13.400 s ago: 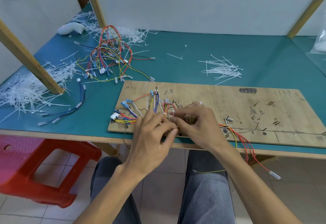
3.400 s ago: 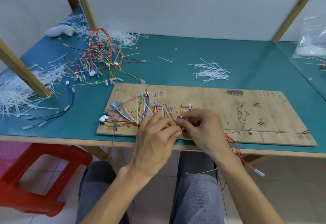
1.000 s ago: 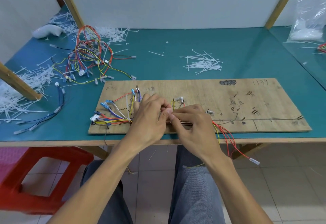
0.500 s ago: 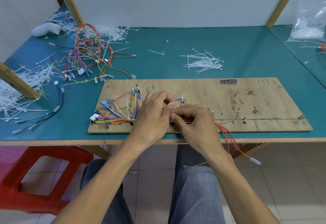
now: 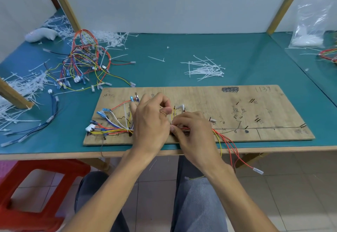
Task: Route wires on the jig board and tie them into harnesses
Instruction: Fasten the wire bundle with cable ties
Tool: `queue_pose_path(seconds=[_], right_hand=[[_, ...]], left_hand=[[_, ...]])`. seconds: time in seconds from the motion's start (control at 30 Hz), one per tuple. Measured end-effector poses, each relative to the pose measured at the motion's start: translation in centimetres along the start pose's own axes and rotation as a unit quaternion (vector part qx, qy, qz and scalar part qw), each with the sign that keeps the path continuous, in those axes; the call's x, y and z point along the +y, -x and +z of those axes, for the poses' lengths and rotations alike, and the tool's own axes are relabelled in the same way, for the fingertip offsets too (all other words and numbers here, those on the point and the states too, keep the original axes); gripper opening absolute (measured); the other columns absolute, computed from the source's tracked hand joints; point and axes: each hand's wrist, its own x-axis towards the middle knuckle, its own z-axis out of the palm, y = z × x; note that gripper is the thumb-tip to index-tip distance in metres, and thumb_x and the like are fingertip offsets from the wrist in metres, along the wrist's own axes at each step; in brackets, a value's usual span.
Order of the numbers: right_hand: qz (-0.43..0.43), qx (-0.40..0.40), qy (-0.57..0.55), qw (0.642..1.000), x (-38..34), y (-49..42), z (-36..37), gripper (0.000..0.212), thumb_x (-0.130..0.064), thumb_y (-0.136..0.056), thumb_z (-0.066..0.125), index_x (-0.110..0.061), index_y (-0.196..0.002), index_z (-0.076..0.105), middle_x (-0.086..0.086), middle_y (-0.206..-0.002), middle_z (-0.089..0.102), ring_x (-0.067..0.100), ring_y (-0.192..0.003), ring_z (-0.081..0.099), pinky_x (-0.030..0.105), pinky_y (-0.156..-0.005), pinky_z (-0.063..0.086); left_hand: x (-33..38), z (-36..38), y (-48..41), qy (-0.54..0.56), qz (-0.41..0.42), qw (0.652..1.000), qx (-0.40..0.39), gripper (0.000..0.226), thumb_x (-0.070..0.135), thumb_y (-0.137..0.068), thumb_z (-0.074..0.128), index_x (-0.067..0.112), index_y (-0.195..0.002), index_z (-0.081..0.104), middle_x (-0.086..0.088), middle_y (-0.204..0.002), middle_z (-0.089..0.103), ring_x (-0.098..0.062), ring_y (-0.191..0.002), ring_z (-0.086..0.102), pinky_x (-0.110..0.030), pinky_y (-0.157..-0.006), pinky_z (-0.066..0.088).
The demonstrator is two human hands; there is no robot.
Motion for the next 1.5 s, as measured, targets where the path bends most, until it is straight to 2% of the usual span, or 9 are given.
queue_pose_path(seconds=[0.33, 0.57, 0.8, 0.93, 1.03, 1.13, 1.2, 1.33, 1.5], right_hand=[[0.003, -0.008, 0.03, 1.0, -0.2, 0.0, 0.5, 0.015, -0.005, -0.089, 0.073, -0.013, -0.08, 0.081, -0.009, -0.092, 0.073, 0.027, -0.098, 0.052, 0.024, -0.086, 0.035], [0.074, -0.061, -0.014, 0.995, -0.3, -1.1, -0.6, 0.013, -0.005, -0.08, 0.083, -0.017, -0.077, 0.079, -0.009, -0.088, 0.076, 0.024, -0.1, 0.066, 0.036, -0.095, 0.046], [0.044, -0.045, 0.075, 0.995, -0.4, -0.8, 0.3, 0.022, -0.017, -0.081, 0.065, -0.024, -0.087, 0.085, -0.015, -0.097, 0.074, 0.025, -0.107, 0.045, 0.014, -0.088, 0.03], [0.01, -0.077, 0.087, 0.993, -0.5, -1.3, -0.7, 0.017, -0.01, -0.082, 0.081, -0.022, -0.093, 0.084, -0.014, -0.108, 0.07, 0.022, -0.112, 0.044, 0.012, -0.086, 0.029], [0.048, -0.096, -0.007, 0.994, 0.8, -3.7, -3.6, 0.028, -0.024, -0.081, 0.089, -0.029, -0.109, 0.082, -0.02, -0.109, 0.073, 0.002, -0.104, 0.059, 0.002, -0.087, 0.037], [0.138, -0.009, -0.053, 0.989, 2.3, -8.8, -5.5, 0.008, -0.031, -0.092, 0.079, -0.029, -0.1, 0.082, -0.023, -0.092, 0.076, -0.005, -0.082, 0.065, 0.015, -0.077, 0.051], [0.179, 0.02, 0.011, 0.984, 3.4, -13.0, -5.1, 0.014, -0.036, -0.095, 0.075, -0.023, -0.092, 0.08, -0.012, -0.091, 0.077, 0.006, -0.084, 0.068, 0.027, -0.079, 0.053], [0.236, -0.039, 0.148, 0.96, 5.2, -19.1, -3.0, 0.029, -0.04, -0.093, 0.073, -0.012, -0.085, 0.074, 0.01, -0.089, 0.074, 0.033, -0.09, 0.07, 0.036, -0.08, 0.056], [0.239, -0.089, 0.217, 0.942, 5.8, -20.4, -1.6, 0.021, -0.009, -0.084, 0.064, -0.015, -0.08, 0.045, 0.003, -0.08, 0.049, 0.033, -0.085, 0.057, 0.039, -0.076, 0.046]], left_hand=[[0.2, 1.3, 0.5, 0.02, -0.004, 0.999, 0.047, 0.034, -0.019, -0.077, 0.062, 0.015, -0.081, 0.062, 0.012, -0.079, 0.059, -0.023, -0.091, 0.052, -0.055, -0.099, 0.038], [0.1, 0.9, 0.2, 0.019, 0.04, 0.998, 0.034, 0.03, -0.014, -0.077, 0.063, 0.016, -0.08, 0.063, 0.018, -0.077, 0.052, -0.016, -0.086, 0.046, -0.04, -0.094, 0.032], [-0.1, 1.0, 0.1, 0.012, 0.022, 0.998, 0.05, 0.028, -0.008, -0.08, 0.067, 0.019, -0.08, 0.062, 0.021, -0.077, 0.049, -0.017, -0.086, 0.045, -0.039, -0.088, 0.029], [-0.9, 0.2, 0.3, 0.005, 0.048, 0.998, 0.033, 0.024, 0.0, -0.084, 0.069, 0.023, -0.084, 0.061, 0.031, -0.087, 0.053, -0.015, -0.09, 0.044, -0.041, -0.088, 0.031], [-1.2, -0.6, 0.3, -0.006, 0.055, 0.998, 0.026, 0.022, 0.01, -0.087, 0.078, 0.027, -0.088, 0.064, 0.039, -0.093, 0.052, -0.015, -0.098, 0.049, -0.038, -0.088, 0.027], [-1.1, -1.1, 0.7, 0.001, 0.058, 0.998, 0.032, 0.015, 0.025, -0.091, 0.081, 0.031, -0.096, 0.068, 0.051, -0.107, 0.046, -0.01, -0.11, 0.049, -0.038, -0.093, 0.029], [-0.9, -1.2, 1.1, 0.011, 0.064, 0.997, 0.038, 0.014, 0.029, -0.093, 0.08, 0.031, -0.102, 0.069, 0.042, -0.103, 0.052, -0.009, -0.115, 0.048, -0.043, -0.097, 0.034], [-0.9, -1.2, 1.8, 0.016, 0.064, 0.997, 0.036, 0.009, 0.03, -0.097, 0.075, 0.03, -0.104, 0.069, 0.024, -0.105, 0.063, -0.012, -0.117, 0.049, -0.05, -0.1, 0.039], [-1.3, -1.6, 2.2, 0.005, 0.07, 0.997, 0.025, 0.007, 0.036, -0.098, 0.066, 0.031, -0.103, 0.068, 0.023, -0.107, 0.066, -0.014, -0.117, 0.048, -0.052, -0.1, 0.041]])
